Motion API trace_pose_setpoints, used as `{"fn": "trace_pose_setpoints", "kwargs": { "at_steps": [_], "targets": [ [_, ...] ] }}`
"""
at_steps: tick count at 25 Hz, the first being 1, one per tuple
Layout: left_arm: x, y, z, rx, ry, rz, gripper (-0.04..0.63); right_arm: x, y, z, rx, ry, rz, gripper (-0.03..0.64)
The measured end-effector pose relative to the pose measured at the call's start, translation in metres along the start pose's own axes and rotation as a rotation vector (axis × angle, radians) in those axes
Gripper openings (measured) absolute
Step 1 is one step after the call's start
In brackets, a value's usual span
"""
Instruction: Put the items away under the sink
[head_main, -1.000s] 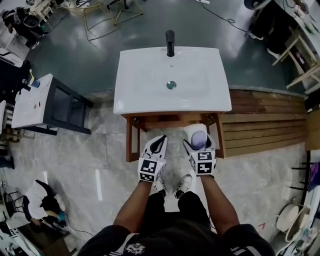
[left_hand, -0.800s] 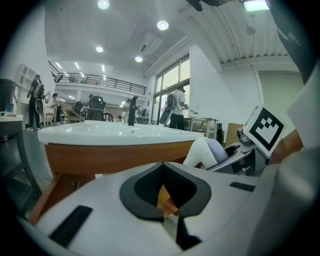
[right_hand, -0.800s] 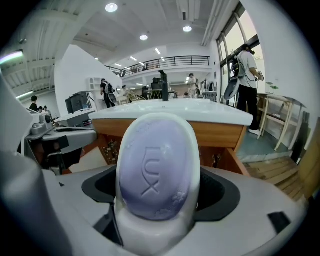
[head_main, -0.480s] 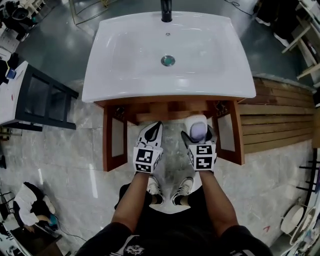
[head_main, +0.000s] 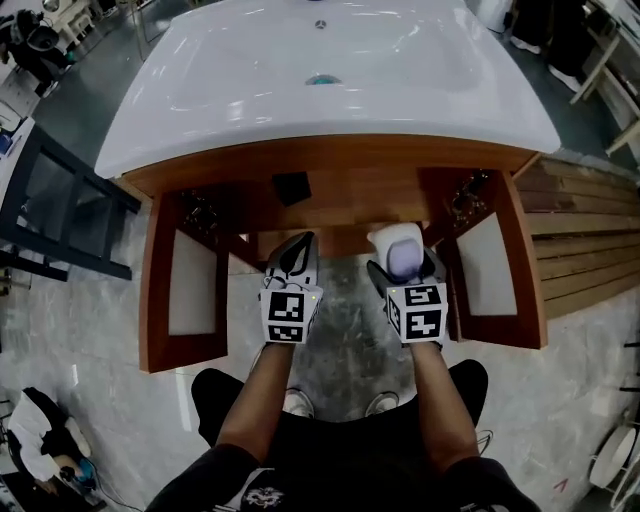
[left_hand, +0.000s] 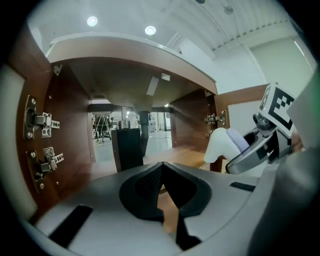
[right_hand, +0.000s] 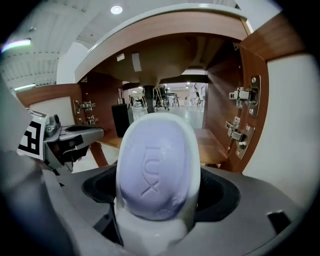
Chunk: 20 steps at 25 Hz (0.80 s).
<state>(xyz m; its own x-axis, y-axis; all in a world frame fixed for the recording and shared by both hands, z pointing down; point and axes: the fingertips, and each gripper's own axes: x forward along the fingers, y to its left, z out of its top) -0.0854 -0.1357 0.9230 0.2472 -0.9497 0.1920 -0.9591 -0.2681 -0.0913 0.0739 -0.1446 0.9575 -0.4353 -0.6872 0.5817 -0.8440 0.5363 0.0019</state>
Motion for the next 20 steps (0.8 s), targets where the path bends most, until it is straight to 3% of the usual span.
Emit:
{"fn": "trace_pose_setpoints", "kwargs": {
  "at_steps": [2,7,10,20],
  "targets": [
    [0.007,-0.002,-0.006,0.022,-0.025,0.009,0.000,0.010,-0.005,-0.006,-0.014,-0.026,-0.010,0.472],
    [0.008,0.004,-0.016,-0.052,-0.032,0.044,0.000,0.017,-0.005,-0.009,0.002,-0.038,-0.007,0.472],
    [0.005,0.002,-0.013,-0.051,-0.035,0.046,0.000,0.020,-0.002,-0.007,-0.027,-0.034,-0.015,0.472],
    [0.007,0.016,-0.010,-0.100,-0.001,0.057,0.000,0.044,-0.002,0.040,-0.032,-0.046,0.002,0.472]
  ]
}}
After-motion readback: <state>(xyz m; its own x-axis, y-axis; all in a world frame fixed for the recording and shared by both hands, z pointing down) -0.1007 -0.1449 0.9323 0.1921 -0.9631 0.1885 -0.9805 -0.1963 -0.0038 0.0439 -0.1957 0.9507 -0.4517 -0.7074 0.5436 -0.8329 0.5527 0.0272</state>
